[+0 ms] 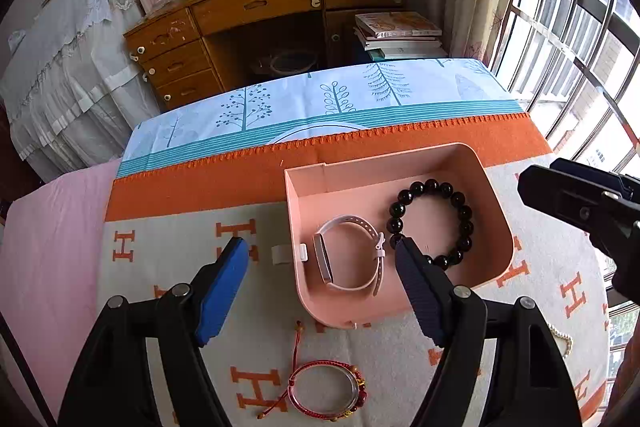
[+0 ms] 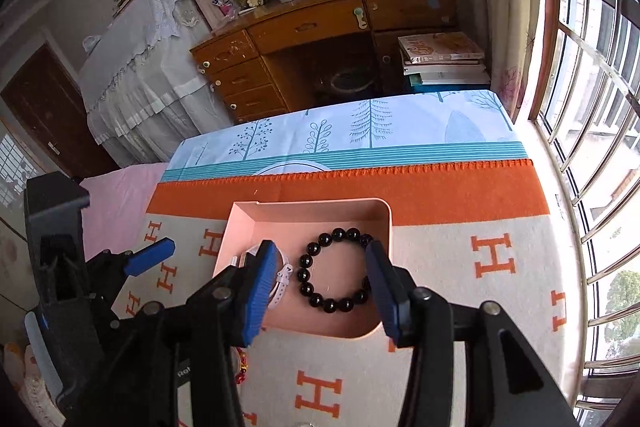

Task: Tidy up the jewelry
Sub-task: 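Open the left tool over the pink box while the right tool releases the bead bracelet inside, then move both tools back from the box toward the remaining jewelry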

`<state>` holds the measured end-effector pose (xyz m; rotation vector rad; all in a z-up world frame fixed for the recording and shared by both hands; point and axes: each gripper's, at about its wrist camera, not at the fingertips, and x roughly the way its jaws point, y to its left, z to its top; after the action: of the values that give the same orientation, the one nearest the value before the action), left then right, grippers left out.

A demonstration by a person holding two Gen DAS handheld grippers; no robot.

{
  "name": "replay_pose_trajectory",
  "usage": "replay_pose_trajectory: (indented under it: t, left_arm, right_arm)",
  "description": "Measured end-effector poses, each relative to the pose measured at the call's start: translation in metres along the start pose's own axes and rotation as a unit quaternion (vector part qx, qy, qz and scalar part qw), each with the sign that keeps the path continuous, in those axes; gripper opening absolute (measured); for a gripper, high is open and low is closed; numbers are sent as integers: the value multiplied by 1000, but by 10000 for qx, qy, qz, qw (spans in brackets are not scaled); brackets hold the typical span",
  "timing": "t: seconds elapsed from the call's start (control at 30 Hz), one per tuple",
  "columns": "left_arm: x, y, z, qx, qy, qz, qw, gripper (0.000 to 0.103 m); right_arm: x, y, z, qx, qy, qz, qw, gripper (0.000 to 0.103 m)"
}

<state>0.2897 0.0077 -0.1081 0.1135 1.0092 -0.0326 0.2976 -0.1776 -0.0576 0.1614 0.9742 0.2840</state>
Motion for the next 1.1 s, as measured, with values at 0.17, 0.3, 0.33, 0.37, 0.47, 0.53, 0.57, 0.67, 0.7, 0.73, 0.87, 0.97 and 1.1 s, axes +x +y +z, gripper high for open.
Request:
replay_pose_trajectory:
  t: [0.17,0.3,0.33,0.37,0.47,0.53,0.57,0.67,0.7,0.73,0.87,0.97,1.1]
  left_arm:
    - [-29,4,-13,-40,-293,-330,9990,74]
    - [-51,6,-20,-105,-122,-648,9978,74]
    - [-57,6,-22,-129,-89,-685,9975,74]
    - [-63,6,-25,-140,-66,-719,9973,74]
    - [-80,6,-34,-146,-62,-783,9968,75]
    - [-90,6,-41,-172,-61,-797,9967,82]
    - [-94,6,-44,-184,-43,-786,9967,83]
    - [-105,2,-54,-125,-31,-871,9961,84]
    - [-109,1,-57,-105,-49,-890,9960,84]
    - [-113,0,-61,-87,-87,-898,9959,84]
    - [-127,-9,-77,30,-219,-927,9955,84]
    - [-133,-16,-90,135,-222,-1080,9938,84]
    - [-130,-26,-111,169,-95,-1044,9943,84]
  right_arm:
    - [-18,-1,-21,-131,82,-87,9998,47]
    - [-39,-4,-37,-151,144,-96,9997,47]
    - [-45,-5,-42,-127,145,-60,9998,47]
    - [-51,-6,-46,-107,147,-13,9998,47]
    - [-69,-8,-55,-71,104,70,9999,47]
    - [-81,-9,-62,-83,51,106,9999,47]
    - [-87,-9,-66,-93,30,127,9999,47]
    - [-101,-8,-77,-98,26,153,9998,47]
    - [-105,-8,-81,-113,39,130,9998,47]
    - [-109,-7,-85,-144,36,98,9998,47]
    - [-123,-4,-101,-268,-111,99,9995,47]
    - [-133,-5,-115,-270,-222,171,9992,47]
    - [-144,-6,-133,-315,-375,122,9987,47]
